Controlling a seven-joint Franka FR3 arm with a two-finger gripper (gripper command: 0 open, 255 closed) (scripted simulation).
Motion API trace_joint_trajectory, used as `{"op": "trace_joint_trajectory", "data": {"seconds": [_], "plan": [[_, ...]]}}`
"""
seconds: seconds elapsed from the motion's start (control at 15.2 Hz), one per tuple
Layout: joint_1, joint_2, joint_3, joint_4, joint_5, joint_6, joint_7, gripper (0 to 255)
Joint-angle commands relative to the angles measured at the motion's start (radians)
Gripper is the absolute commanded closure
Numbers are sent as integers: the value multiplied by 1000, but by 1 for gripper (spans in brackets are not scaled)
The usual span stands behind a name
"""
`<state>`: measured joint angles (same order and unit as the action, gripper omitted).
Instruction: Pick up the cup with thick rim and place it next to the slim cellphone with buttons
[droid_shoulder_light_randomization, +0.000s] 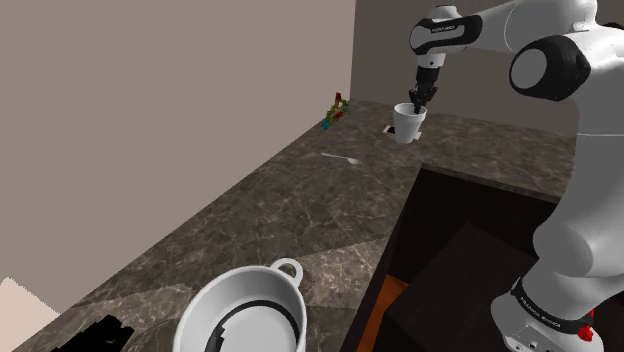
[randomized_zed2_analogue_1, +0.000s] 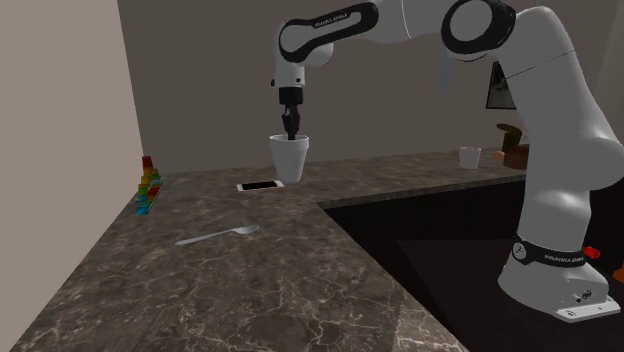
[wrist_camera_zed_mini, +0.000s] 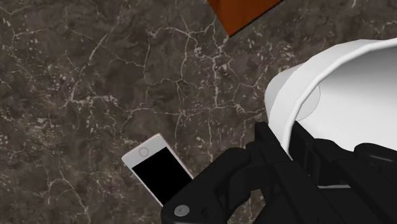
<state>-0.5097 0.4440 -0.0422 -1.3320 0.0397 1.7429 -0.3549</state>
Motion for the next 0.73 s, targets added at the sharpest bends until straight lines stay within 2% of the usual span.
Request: {"op": "trace_joint_trajectory", "data": {"seconds": [0.0,0.33,0.66], "plan": [[-28,51,-9,69,5,-18,-37,255],[-103,218,-26,306,19,-90,-118,255],[-101,210,-25,225,19,-17,-120,255]]}}
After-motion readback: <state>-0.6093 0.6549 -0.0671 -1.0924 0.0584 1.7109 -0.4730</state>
